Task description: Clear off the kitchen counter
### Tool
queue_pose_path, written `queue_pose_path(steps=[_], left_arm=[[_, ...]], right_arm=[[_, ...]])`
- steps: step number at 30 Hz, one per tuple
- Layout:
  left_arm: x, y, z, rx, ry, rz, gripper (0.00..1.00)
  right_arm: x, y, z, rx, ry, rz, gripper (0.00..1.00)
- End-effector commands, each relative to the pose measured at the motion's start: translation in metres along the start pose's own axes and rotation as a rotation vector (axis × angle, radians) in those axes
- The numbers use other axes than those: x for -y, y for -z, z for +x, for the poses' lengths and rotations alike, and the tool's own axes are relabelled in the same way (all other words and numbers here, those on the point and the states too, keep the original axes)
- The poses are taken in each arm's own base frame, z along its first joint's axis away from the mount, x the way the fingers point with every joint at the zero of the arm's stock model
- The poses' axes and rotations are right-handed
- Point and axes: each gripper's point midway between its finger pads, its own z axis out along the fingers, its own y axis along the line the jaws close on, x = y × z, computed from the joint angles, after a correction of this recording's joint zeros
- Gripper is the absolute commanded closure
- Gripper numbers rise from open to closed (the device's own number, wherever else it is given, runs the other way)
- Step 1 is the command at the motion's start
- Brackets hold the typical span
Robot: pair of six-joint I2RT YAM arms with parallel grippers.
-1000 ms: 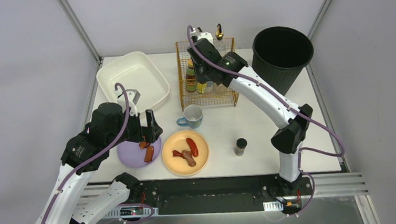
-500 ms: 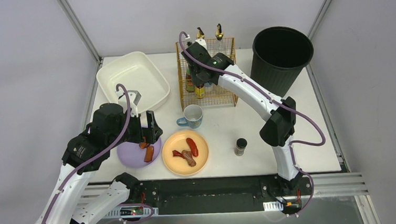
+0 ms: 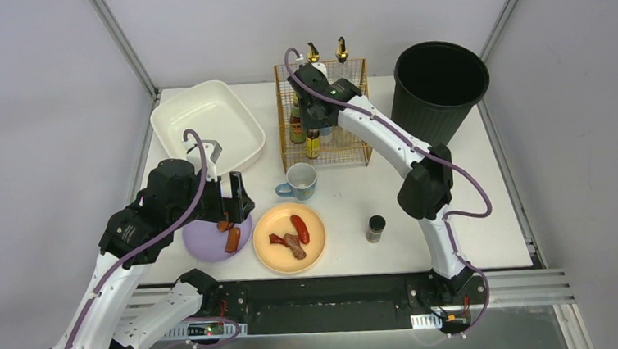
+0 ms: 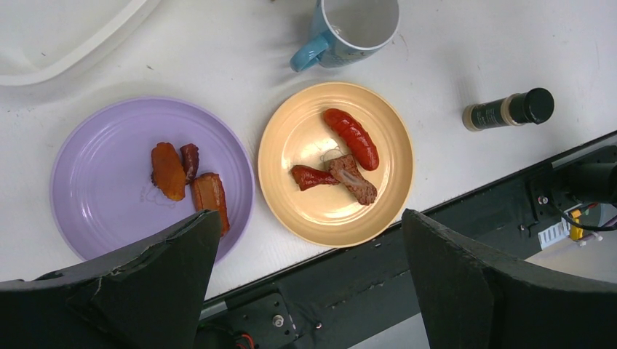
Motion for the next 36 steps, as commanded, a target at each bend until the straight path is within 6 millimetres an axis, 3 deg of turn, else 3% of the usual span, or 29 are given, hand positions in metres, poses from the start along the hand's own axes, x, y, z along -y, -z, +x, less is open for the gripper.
queue_pose_path(steps=[1, 3, 8, 11, 20, 24, 30, 36], left_arm=[[-0.001, 0.001, -0.001, -0.001, -0.022, -0.002, 0.0], [-0.001, 0.001, -0.001, -0.003, -0.023, -0.002, 0.01], [-0.001, 0.0, -0.002, -0.008, -0.023, -0.004, 0.0], [-0.001, -0.001, -0.002, -0.009, -0.023, -0.007, 0.0], [-0.002, -0.002, 0.0, -0.015, -0.019, -0.01, 0.0], [-0.002, -0.002, 0.0, -0.013, -0.021, -0.011, 0.0], [-0.003, -0.005, -0.001, -0.016, -0.029, -0.018, 0.0], [-0.002, -0.008, -0.003, -0.021, -0.033, -0.019, 0.0]], right_arm=[[-0.008, 0.009, -0.021, 0.038, -0.068, -0.051, 0.98], [-0.006, 0.005, -0.019, 0.027, -0.07, -0.046, 0.92], [-0.004, 0.006, -0.02, 0.031, -0.077, -0.043, 0.57], [-0.005, 0.014, -0.025, 0.049, -0.085, -0.052, 0.44], [0.003, 0.054, -0.039, 0.118, -0.114, -0.085, 0.32], [0.015, 0.079, -0.034, 0.15, -0.123, -0.091, 0.31], [0.043, 0.115, -0.007, 0.174, -0.131, -0.096, 0.28], [0.067, 0.129, 0.046, 0.111, -0.136, -0.097, 0.21]])
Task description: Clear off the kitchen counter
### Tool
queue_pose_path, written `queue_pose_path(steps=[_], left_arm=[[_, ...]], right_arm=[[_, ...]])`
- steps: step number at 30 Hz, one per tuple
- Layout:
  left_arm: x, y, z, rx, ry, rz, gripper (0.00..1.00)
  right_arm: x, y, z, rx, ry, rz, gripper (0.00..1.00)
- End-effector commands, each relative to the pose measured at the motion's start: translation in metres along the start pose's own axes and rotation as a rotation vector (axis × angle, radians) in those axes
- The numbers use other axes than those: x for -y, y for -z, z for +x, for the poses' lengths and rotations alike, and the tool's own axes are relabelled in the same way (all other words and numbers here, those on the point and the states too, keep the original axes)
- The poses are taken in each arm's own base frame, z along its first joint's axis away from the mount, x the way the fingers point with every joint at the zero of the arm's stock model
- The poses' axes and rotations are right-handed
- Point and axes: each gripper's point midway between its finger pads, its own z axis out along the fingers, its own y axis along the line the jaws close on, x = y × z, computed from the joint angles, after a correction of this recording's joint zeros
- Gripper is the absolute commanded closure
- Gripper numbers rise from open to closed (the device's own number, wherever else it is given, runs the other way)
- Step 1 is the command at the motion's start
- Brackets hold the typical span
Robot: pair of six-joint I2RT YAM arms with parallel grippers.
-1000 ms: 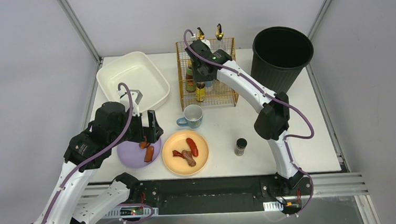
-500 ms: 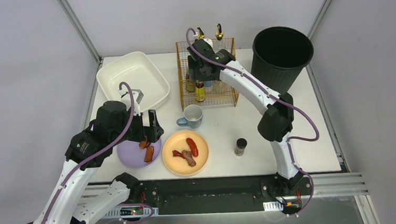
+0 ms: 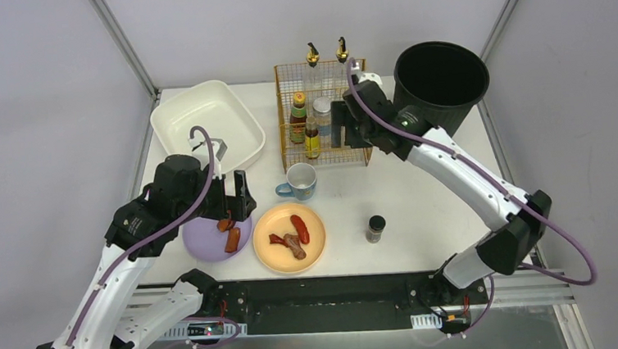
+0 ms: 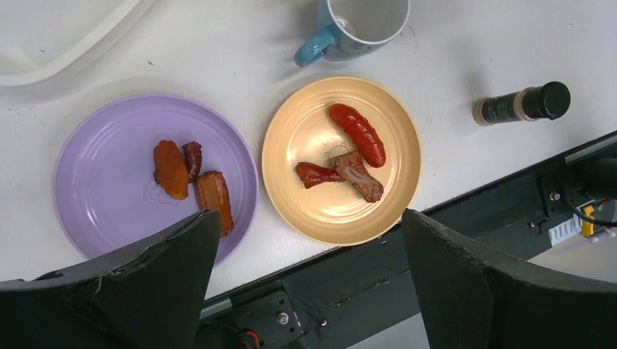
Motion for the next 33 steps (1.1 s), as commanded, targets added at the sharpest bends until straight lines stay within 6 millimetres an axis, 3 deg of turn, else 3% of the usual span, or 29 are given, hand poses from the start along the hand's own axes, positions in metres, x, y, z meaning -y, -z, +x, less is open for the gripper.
queue_pose_path(steps=[1, 8, 17, 25, 33], left_arm=[[-0.002, -0.001, -0.004, 0.008, -0.022, -0.01, 0.0], [0.0, -0.005, -0.005, 0.001, -0.017, -0.009, 0.0], [0.0, -0.006, -0.001, -0.004, -0.007, -0.002, 0.0], [0.0, -0.004, 0.001, 0.004, 0.01, 0.002, 0.0], [0.003, -0.003, 0.001, 0.005, 0.015, 0.015, 0.01]], right_arm=[[0.014, 0.017, 0.024, -0.011, -0.039, -0.005, 0.21], [0.04, 0.027, 0.087, -0.121, -0.091, 0.02, 0.11], [0.062, 0.031, 0.151, -0.23, -0.096, 0.084, 0.1], [0.073, 0.03, 0.192, -0.306, -0.074, 0.152, 0.1], [0.081, 0.032, 0.215, -0.347, -0.076, 0.183, 0.12]])
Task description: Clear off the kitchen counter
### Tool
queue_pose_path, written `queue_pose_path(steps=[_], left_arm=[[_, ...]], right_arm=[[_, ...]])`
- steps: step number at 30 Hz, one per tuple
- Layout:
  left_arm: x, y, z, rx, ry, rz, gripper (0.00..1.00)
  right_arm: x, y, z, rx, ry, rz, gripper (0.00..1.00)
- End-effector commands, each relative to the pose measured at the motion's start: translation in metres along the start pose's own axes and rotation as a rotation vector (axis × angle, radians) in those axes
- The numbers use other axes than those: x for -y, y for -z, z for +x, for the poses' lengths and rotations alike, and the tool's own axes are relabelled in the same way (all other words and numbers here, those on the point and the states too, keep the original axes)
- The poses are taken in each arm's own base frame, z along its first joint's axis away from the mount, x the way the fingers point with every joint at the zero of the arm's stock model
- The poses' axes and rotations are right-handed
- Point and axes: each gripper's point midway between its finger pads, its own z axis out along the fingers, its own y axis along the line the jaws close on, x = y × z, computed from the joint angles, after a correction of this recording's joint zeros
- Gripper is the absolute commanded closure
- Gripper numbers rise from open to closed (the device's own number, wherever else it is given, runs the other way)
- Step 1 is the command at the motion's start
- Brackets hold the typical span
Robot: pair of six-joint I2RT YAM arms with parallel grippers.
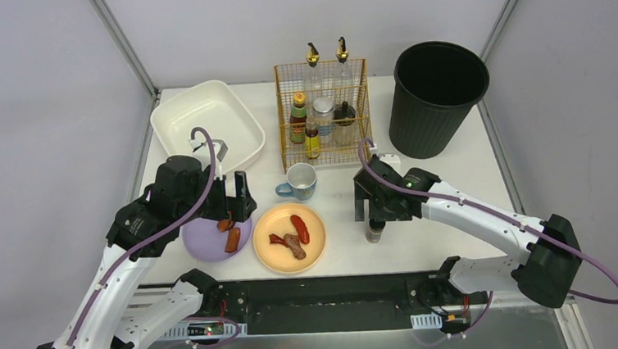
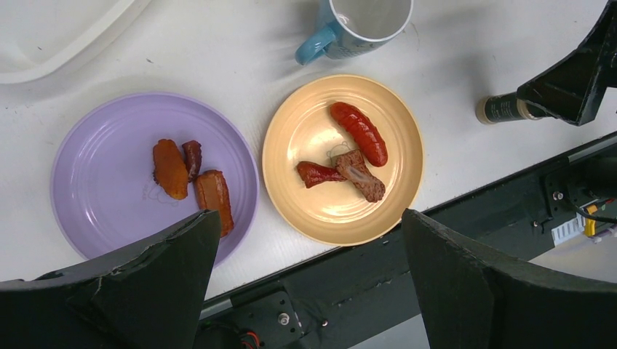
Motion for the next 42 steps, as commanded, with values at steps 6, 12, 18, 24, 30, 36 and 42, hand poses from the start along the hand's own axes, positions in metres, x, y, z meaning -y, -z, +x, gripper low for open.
queue_pose_path(steps=[6, 12, 18, 24, 30, 36, 42], left_arm=[[0.005, 0.0, -0.002, 0.007, 0.023, 0.019, 0.0], [0.006, -0.001, -0.002, 0.005, 0.023, 0.025, 0.0], [0.005, -0.001, -0.001, 0.004, 0.02, 0.023, 0.0], [0.005, 0.0, -0.001, 0.008, 0.017, 0.022, 0.0], [0.004, 0.001, 0.0, 0.013, 0.02, 0.022, 0.0], [0.003, 0.002, -0.001, 0.021, 0.015, 0.019, 0.0], [0.003, 0.002, 0.0, 0.02, 0.016, 0.019, 0.0]], right_arm=[[0.007, 0.002, 0.017, -0.022, -0.027, 0.018, 0.21], [0.006, 0.004, 0.021, -0.033, -0.024, 0.015, 0.38], [0.003, 0.01, 0.02, -0.033, -0.019, 0.003, 0.62], [-0.009, 0.024, -0.002, 0.027, -0.017, -0.035, 0.86], [-0.023, 0.041, -0.032, 0.1, 0.014, -0.058, 0.88], [-0.031, 0.062, -0.074, 0.204, 0.064, -0.04, 0.88], [-0.042, 0.078, -0.123, 0.291, 0.039, -0.083, 0.88]])
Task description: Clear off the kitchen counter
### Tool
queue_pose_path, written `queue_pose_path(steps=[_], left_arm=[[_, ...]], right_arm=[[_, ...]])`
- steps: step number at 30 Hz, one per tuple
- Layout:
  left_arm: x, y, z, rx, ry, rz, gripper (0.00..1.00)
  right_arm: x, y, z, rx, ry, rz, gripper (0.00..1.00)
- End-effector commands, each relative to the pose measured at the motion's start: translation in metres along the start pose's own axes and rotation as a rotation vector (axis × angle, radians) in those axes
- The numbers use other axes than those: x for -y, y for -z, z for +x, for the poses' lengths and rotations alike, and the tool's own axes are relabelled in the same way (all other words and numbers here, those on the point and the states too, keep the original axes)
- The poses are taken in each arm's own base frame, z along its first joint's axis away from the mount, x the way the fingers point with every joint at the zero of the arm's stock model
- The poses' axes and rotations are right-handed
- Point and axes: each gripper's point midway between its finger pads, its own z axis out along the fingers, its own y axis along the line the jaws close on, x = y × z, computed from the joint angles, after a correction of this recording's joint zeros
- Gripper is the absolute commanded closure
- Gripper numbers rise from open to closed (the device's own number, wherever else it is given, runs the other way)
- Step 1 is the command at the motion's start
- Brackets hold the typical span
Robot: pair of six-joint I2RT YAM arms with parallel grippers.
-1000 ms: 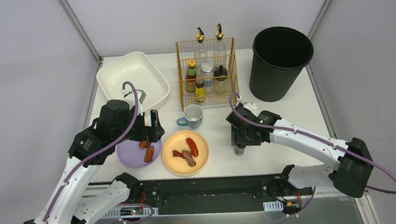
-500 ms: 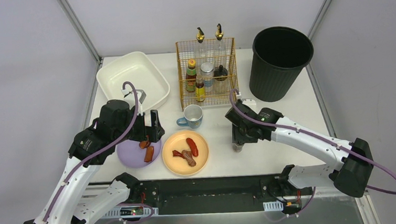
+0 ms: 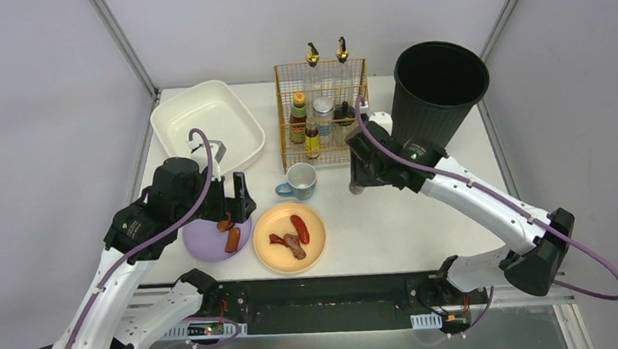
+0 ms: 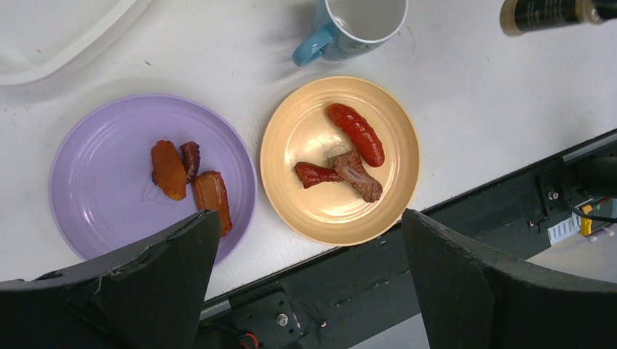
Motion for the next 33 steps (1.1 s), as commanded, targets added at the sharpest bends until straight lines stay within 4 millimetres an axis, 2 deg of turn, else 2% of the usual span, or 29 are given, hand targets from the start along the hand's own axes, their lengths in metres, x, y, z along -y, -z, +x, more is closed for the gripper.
queue_pose_path(steps=[1, 6, 13, 16, 24, 33], left_arm=[[0.002, -0.001, 0.0, 0.007, 0.013, 0.009, 0.0], [0.001, -0.002, 0.001, 0.008, 0.011, 0.007, 0.0], [0.0, -0.003, 0.001, 0.003, 0.008, 0.0, 0.01], [0.0, -0.004, 0.003, -0.003, 0.006, 0.0, 0.0], [0.001, -0.003, -0.001, 0.0, 0.003, 0.002, 0.0], [0.001, -0.006, -0.001, -0.013, -0.011, -0.002, 0.0]], right_arm=[[0.0, 0.008, -0.05, 0.107, -0.003, -0.004, 0.89], [-0.005, 0.007, -0.097, 0.17, -0.015, -0.007, 0.89], [-0.02, -0.007, -0.141, 0.218, -0.022, -0.008, 0.9], [-0.024, -0.02, -0.155, 0.219, -0.031, -0.003, 0.9], [-0.035, -0.06, -0.167, 0.17, -0.045, -0.001, 0.9], [-0.04, -0.101, -0.161, 0.096, -0.046, 0.006, 0.91]])
